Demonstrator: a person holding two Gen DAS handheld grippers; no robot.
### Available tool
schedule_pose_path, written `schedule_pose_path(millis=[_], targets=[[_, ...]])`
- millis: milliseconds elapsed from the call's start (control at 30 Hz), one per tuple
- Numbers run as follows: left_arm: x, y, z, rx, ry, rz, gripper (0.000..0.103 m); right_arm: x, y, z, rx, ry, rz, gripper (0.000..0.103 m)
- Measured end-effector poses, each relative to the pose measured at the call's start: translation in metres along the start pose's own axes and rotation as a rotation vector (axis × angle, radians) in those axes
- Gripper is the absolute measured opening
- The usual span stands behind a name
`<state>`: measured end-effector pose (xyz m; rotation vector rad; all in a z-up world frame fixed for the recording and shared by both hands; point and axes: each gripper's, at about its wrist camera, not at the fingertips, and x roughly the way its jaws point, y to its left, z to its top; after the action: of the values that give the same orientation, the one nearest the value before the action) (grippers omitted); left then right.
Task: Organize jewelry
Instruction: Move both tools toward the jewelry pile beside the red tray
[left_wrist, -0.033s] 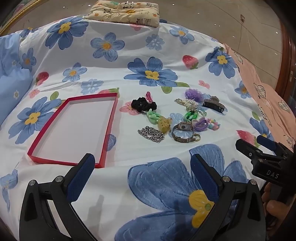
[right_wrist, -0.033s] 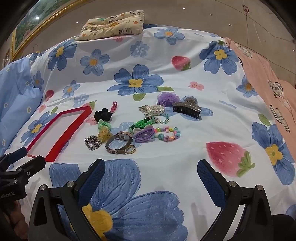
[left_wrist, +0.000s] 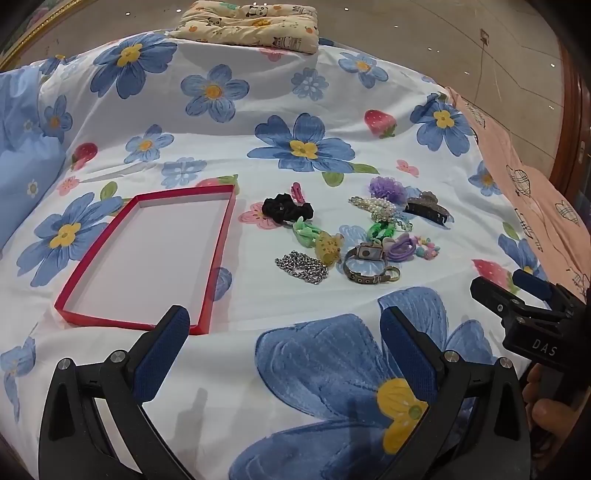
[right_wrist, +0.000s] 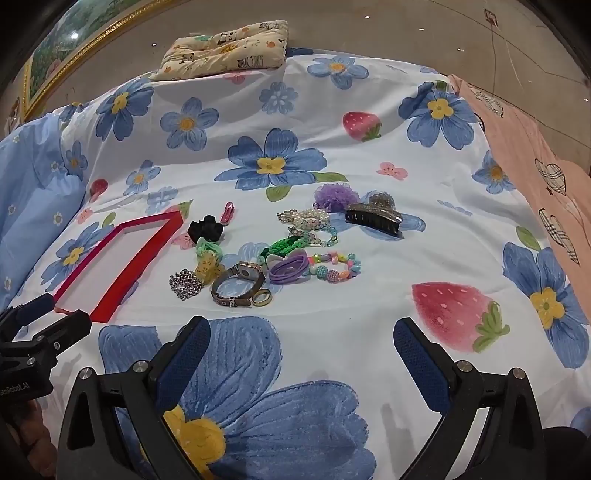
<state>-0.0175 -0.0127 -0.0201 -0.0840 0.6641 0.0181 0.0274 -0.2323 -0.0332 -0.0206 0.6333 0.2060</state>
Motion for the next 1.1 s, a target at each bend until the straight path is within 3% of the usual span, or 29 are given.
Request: schedule_pose_path(millis=[1100], targets=[[0.0024,0.004,-0.0004,-0.004,0.005,0.002,0.103,-0.002,0.0049,0.0041,0.004,-0.002,0.013,0.101]])
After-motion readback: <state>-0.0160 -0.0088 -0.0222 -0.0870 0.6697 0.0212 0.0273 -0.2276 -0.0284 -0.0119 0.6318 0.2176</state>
